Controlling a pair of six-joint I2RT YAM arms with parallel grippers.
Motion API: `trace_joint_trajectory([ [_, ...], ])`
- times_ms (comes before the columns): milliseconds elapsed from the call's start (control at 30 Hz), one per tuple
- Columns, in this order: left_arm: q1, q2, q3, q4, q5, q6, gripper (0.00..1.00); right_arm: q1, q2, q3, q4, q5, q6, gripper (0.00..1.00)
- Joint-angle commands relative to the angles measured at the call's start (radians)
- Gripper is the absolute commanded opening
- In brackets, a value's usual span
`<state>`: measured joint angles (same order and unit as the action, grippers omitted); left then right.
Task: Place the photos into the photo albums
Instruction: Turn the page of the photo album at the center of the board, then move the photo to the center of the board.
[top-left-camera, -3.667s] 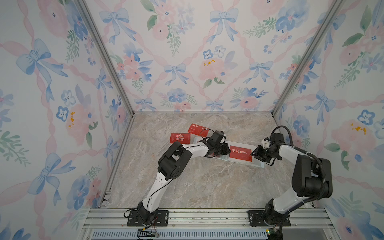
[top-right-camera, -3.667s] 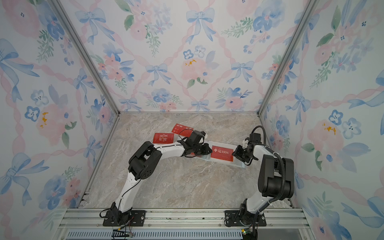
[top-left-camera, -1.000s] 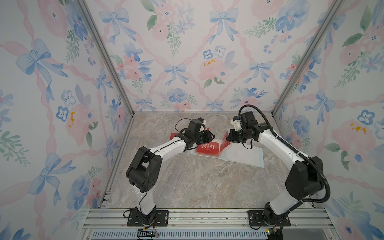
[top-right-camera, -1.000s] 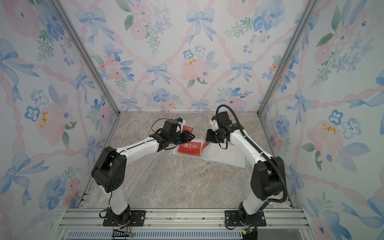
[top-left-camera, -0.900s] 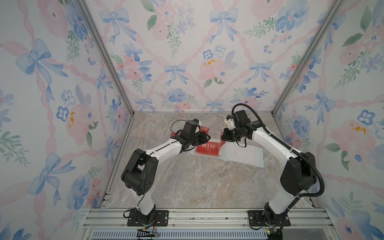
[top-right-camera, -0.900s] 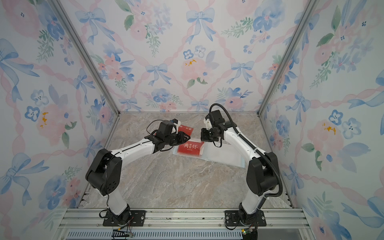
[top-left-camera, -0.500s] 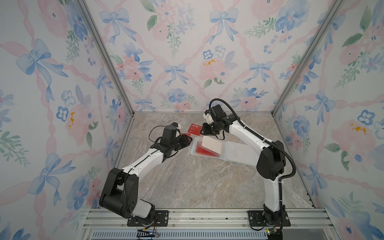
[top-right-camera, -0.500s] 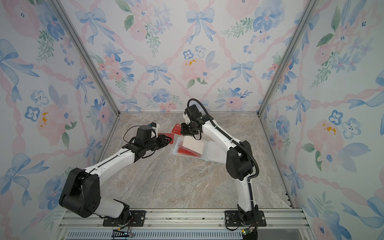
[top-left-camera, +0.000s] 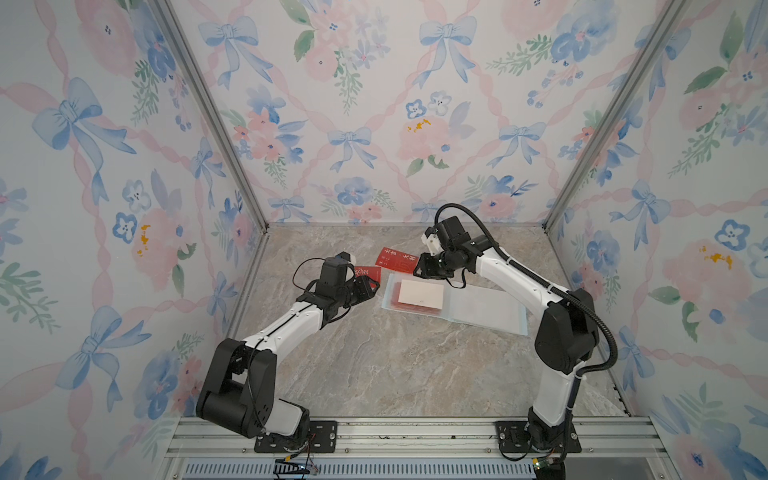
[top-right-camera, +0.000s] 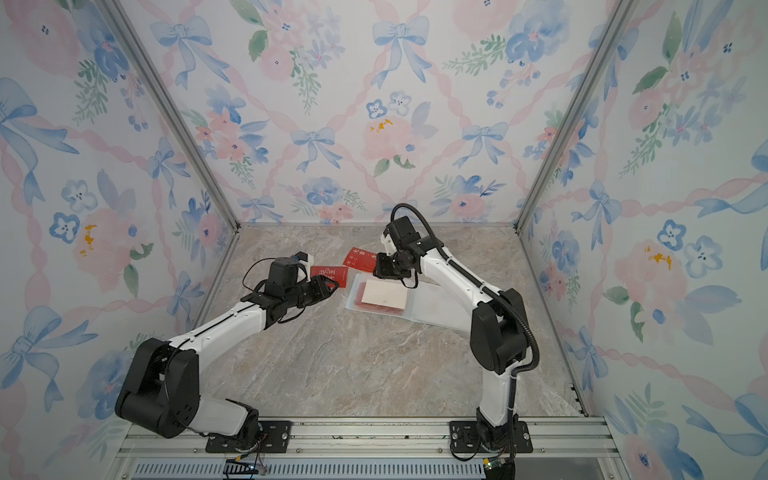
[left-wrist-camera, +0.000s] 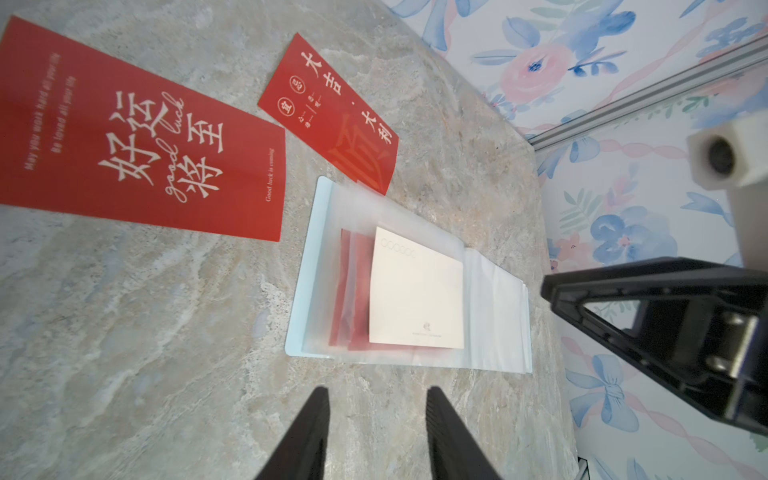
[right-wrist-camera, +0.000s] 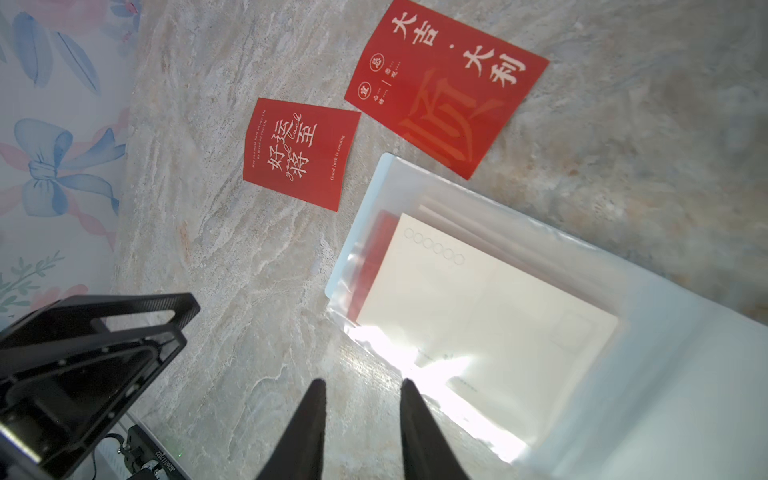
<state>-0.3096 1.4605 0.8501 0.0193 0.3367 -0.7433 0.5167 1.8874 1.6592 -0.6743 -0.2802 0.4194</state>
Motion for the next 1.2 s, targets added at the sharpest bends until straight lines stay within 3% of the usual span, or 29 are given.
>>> trace_joint_trajectory([
  [0, 0.041, 0.073, 0.052, -0.007, 0.001, 0.055, 0.43, -0.010, -0.048, -0.055, 0.031, -0.017, 0.001, 0.32],
  [233, 0.092, 0.329, 0.279, -0.014, -0.029, 0.104, 0.43, -0.014, -0.147, -0.192, 0.061, -0.011, -0.005, 0.32],
  [533, 0.099, 0.671, 0.632, -0.027, -0.029, 0.071, 0.42, -0.020, -0.309, -0.357, 0.081, 0.015, -0.005, 0.32],
  [733, 0.106, 0.816, 0.786, -0.074, -0.019, 0.064, 0.41, -0.032, -0.390, -0.433, 0.077, 0.040, -0.005, 0.32],
  [1167, 0.112, 0.718, 0.572, -0.085, -0.024, 0.122, 0.41, -0.066, -0.428, -0.478, 0.072, 0.048, -0.015, 0.32],
])
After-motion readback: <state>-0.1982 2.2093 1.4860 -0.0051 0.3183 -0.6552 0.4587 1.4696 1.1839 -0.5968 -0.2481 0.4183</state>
